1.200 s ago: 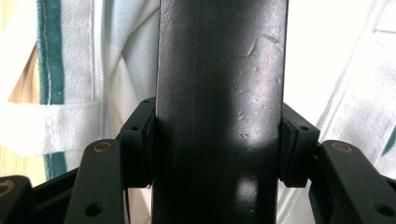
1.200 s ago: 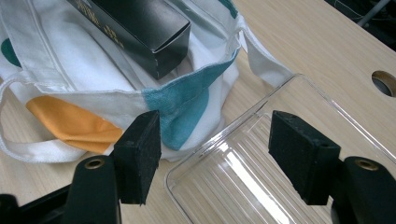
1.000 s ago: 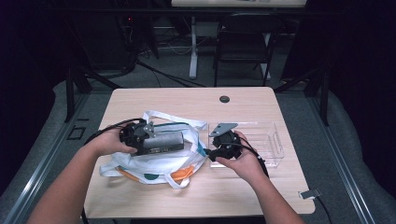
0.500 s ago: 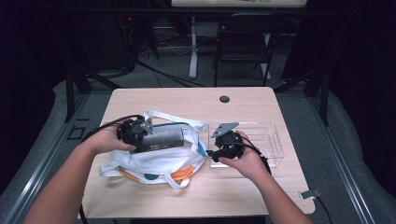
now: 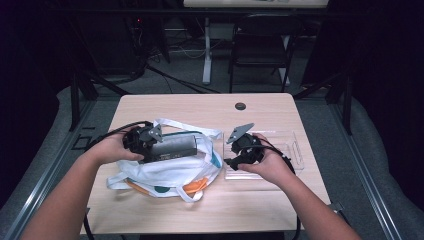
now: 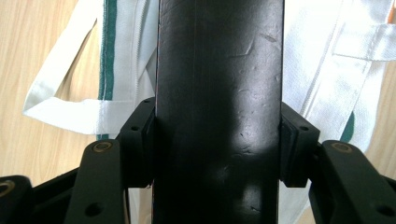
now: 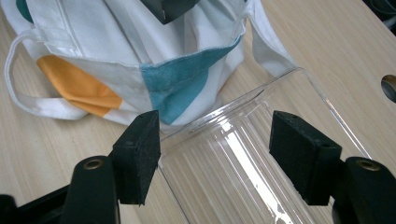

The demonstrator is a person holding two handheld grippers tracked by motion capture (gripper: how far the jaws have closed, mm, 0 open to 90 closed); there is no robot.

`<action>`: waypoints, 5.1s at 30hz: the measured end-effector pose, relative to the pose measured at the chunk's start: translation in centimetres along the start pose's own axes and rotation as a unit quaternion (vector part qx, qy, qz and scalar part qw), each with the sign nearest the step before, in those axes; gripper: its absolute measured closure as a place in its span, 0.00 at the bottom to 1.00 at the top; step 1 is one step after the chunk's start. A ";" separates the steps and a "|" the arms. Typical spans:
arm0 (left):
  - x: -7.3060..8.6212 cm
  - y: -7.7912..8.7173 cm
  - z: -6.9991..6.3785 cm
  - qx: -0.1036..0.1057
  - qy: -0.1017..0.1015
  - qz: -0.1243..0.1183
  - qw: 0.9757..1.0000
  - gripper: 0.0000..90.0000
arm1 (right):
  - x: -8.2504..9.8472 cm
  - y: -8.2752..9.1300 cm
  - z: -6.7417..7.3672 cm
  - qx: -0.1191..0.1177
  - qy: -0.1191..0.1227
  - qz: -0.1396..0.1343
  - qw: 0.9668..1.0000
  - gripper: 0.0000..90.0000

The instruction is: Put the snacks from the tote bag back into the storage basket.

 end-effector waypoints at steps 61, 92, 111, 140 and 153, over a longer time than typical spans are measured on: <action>-7.4 1.1 -0.6 0.011 -0.047 -0.020 0.999 0.47 | -1.2 2.7 -2.9 -0.049 0.105 0.088 0.989 0.27; -11.3 0.7 -1.6 0.017 -0.084 -0.032 0.996 0.47 | -3.8 2.1 -2.2 -0.053 0.144 0.084 0.985 0.27; -13.6 -0.1 -2.8 0.025 -0.106 -0.044 0.993 0.47 | -3.7 0.8 -1.5 -0.059 0.153 0.092 0.982 0.28; -15.1 -0.2 -4.2 0.032 -0.101 -0.063 0.992 0.47 | -2.7 -0.2 0.0 -0.097 0.140 0.099 0.980 0.40; -15.3 -0.3 -3.8 0.033 -0.128 -0.064 0.989 0.46 | -2.4 -0.2 -0.2 -0.095 0.160 0.116 0.976 0.45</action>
Point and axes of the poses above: each handheld gripper's, and its own axes: y roughly backward along the jaws, x roughly out of its underside, z roughly to its left, the point moved 10 cm from there along -y, roughly forward along the jaws, and after that the axes turned 3 degrees about -z, right-handed, at the moved point
